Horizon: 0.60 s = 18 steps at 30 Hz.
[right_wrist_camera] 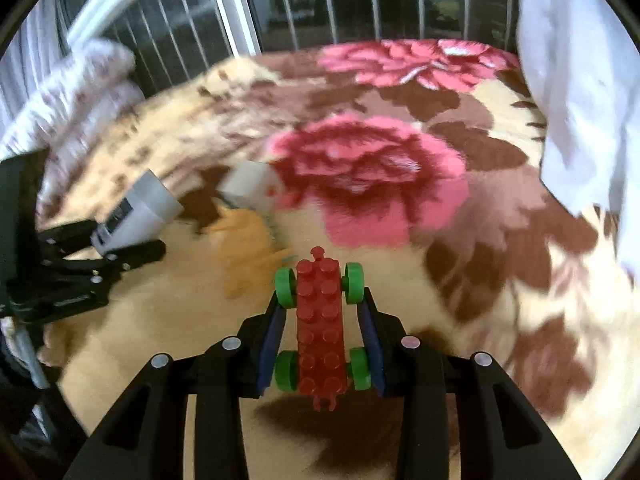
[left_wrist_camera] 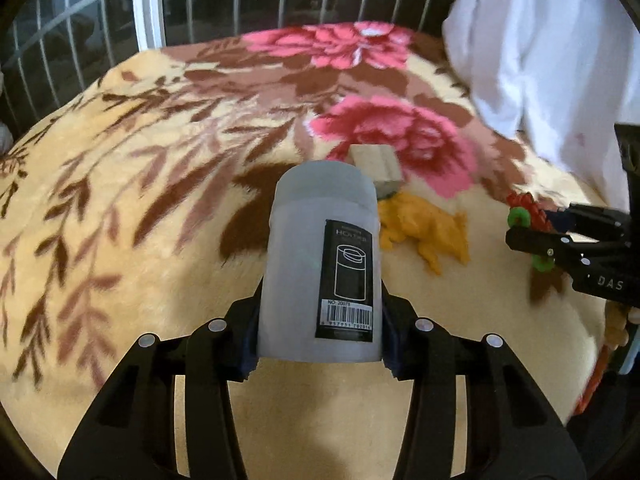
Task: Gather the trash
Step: 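Grasp the red toy car with the right gripper while the left gripper holds the bottle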
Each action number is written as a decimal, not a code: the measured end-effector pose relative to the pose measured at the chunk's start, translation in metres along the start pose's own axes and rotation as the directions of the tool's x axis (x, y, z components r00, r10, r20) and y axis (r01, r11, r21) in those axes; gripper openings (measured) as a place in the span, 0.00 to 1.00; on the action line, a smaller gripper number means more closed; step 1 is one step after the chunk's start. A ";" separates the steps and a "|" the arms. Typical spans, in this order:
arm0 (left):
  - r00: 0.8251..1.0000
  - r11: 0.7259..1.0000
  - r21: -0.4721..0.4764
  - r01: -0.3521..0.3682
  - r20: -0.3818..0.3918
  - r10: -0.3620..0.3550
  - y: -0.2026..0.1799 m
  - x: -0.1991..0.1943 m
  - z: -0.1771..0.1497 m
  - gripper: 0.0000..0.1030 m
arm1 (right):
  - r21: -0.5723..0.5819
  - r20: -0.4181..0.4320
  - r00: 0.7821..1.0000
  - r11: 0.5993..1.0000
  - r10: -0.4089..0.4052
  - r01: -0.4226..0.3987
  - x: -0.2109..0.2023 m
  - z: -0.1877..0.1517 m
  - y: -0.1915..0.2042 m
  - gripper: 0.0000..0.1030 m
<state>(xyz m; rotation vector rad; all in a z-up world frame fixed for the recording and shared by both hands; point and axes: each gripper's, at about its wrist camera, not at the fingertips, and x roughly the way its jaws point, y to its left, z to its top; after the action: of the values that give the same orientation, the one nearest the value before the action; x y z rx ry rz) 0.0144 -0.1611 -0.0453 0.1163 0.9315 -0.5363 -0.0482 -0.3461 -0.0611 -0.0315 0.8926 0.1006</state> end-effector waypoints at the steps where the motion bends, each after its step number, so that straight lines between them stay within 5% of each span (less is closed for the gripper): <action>1: 1.000 1.000 -0.002 0.003 0.012 -0.003 0.002 -0.009 -0.007 0.44 | 0.009 0.026 0.999 1.000 0.024 -0.025 -0.008 -0.008 0.008 0.36; 12: 0.995 1.000 -0.026 0.006 0.098 -0.004 0.009 -0.131 -0.132 0.44 | -0.003 0.174 0.980 0.995 0.098 -0.099 -0.074 -0.108 0.128 0.36; 18: 0.998 0.999 0.000 -0.032 0.062 0.032 0.012 -0.161 -0.209 0.44 | -0.005 0.112 0.983 0.989 0.146 -0.146 -0.078 -0.162 0.177 0.36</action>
<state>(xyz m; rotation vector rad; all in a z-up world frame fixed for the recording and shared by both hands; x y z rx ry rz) -0.2100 -0.0213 -0.0455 0.1147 0.8678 -0.5075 -0.2408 -0.1867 -0.0994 0.0421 0.7820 0.2356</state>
